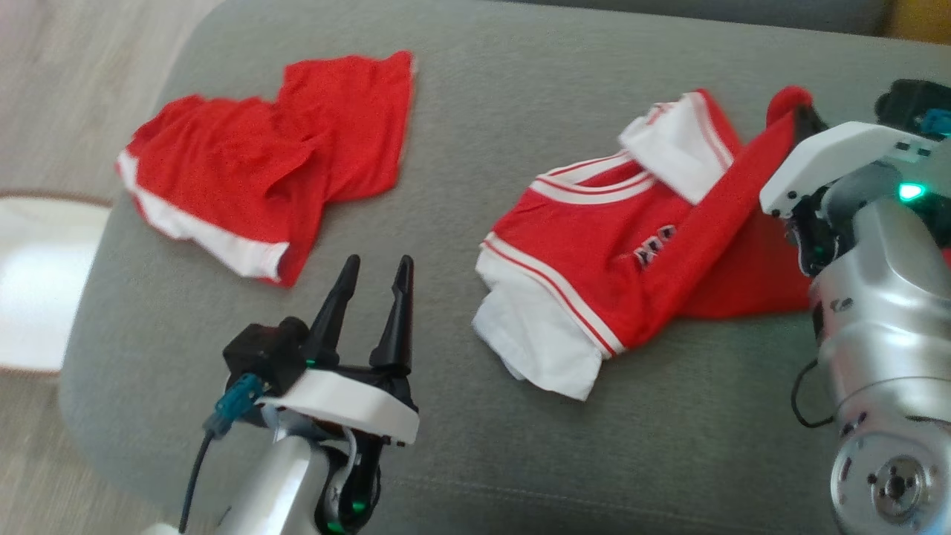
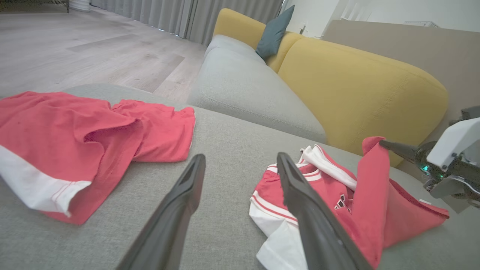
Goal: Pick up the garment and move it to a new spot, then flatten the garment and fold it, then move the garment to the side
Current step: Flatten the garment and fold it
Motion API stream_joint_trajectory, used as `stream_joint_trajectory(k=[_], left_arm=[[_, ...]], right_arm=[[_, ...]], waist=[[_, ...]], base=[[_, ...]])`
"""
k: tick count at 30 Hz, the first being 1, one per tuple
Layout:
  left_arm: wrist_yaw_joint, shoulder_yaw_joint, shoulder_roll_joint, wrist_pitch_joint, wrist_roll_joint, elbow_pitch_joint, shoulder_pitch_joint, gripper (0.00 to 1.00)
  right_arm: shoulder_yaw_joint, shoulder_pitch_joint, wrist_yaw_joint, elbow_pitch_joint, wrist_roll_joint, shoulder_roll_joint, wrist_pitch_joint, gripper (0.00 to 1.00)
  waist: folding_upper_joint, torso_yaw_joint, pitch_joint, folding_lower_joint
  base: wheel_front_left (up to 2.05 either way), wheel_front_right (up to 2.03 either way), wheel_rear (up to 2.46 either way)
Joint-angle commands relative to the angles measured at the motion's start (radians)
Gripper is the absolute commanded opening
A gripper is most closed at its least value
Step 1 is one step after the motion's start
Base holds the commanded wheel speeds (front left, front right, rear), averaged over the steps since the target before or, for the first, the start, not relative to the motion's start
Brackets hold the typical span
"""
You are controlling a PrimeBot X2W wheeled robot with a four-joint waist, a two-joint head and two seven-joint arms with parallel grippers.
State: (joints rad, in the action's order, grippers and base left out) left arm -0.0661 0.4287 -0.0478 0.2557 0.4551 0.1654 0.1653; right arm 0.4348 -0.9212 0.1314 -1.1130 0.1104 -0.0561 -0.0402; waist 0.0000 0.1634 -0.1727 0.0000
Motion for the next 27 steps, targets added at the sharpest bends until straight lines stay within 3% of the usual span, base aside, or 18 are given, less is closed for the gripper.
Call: stream_joint_trajectory(k=[1,7,17,22,23,24,27], left_arm=[[-0.004,-0.041,-0.002,0.006,-0.01,-0.033,0.017,1.0],[-0.008,-0.072,-0.002,0.006,-0.019,-0.041,-0.016,1.0],[-0.012,-0.091,-0.002,0.006,-0.028,-0.051,-0.053,1.0],[-0.008,-0.088,-0.002,0.006,-0.031,-0.052,-0.05,1.0],[-0.006,-0.086,-0.002,0.006,-0.032,-0.051,-0.048,1.0],[-0.005,-0.085,-0.002,0.006,-0.032,-0.05,-0.047,1.0],[-0.004,-0.084,-0.002,0.006,-0.032,-0.047,-0.045,1.0]], right_arm=[[-0.025,-0.02,-0.001,0.044,-0.013,0.006,0.02,0.0],[-0.034,0.163,-0.001,0.23,-0.124,0.006,0.031,0.0],[0.042,0.686,-0.001,0.784,-0.344,0.006,-0.152,0.0],[0.057,0.834,-0.001,0.889,-0.393,0.006,-0.219,0.0],[0.067,0.851,-0.001,0.896,-0.39,0.006,-0.23,0.09],[0.078,0.862,-0.001,0.905,-0.39,0.006,-0.232,1.0],[0.059,0.875,-0.001,0.951,-0.381,0.006,-0.214,1.0]], waist=[[0.0,-0.039,0.027,0.0],[0.0,-0.13,0.081,0.0],[0.0,-0.22,0.13,0.0],[0.0,-0.227,0.127,0.0],[0.0,-0.225,0.126,0.0],[0.0,-0.223,0.125,0.0],[0.0,-0.214,0.127,0.0]], base=[[0.0,0.0,0.0],[0.0,0.0,0.0],[0.0,0.0,0.0],[0.0,0.0,0.0],[0.0,0.0,0.0],[0.0,0.0,0.0],[0.0,0.0,0.0]])
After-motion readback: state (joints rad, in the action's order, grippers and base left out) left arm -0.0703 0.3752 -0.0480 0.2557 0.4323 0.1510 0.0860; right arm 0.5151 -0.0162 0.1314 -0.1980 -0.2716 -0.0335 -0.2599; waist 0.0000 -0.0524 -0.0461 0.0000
